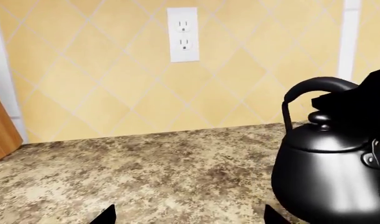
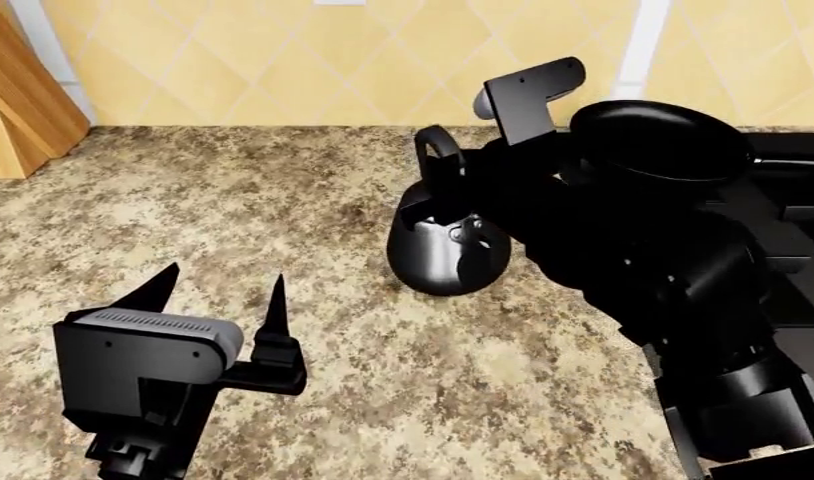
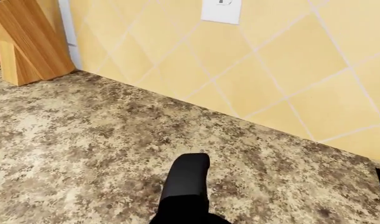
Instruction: Pick the kettle from the counter and place it on a stove burner. Then turn the burner on.
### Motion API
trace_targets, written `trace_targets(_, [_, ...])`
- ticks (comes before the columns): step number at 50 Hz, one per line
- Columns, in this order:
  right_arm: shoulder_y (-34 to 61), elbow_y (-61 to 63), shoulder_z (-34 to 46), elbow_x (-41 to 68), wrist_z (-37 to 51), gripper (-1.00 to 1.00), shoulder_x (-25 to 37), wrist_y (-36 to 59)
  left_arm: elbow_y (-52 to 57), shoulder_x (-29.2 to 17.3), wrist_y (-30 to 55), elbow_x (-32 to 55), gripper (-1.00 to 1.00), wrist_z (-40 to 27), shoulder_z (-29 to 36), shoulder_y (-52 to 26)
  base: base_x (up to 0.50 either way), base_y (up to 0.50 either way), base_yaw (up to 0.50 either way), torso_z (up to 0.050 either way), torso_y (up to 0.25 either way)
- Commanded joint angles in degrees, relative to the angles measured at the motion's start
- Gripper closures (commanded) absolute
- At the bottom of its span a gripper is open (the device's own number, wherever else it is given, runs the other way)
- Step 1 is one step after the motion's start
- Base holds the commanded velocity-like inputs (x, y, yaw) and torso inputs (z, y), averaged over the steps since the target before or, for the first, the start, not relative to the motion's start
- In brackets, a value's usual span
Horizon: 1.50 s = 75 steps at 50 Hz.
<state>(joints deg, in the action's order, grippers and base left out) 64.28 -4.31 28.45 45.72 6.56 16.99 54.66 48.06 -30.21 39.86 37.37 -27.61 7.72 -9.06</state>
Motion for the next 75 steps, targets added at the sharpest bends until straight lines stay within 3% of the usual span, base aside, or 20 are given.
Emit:
trace_targets(1, [2.61,6.03,-3.72,0.35,3.62,1.00,1.43,2.32,0.03,-0.07,-0.21,0.36,-1.00,-0.07,0.01,-0.18,0.00,0.00,0.00,0.000,0.011])
trace_targets(29, [0.60,12.08,-5.78,2.96,7.83,1.00,3.77,5.19,0.52,-0.57,0.13,0.94,-1.00,-0.69,0.55,-0.93,0.00,0.00,0.00,0.001,0.002])
trace_targets(75, [-0.32,12.64,-5.95,3.13,8.77,1.00,5.40,4.17,0.41,-0.89,0.66,1.76,-1.00,-1.70,1.62,-2.22,0.00,-0.20,0.00,0.001,0.002])
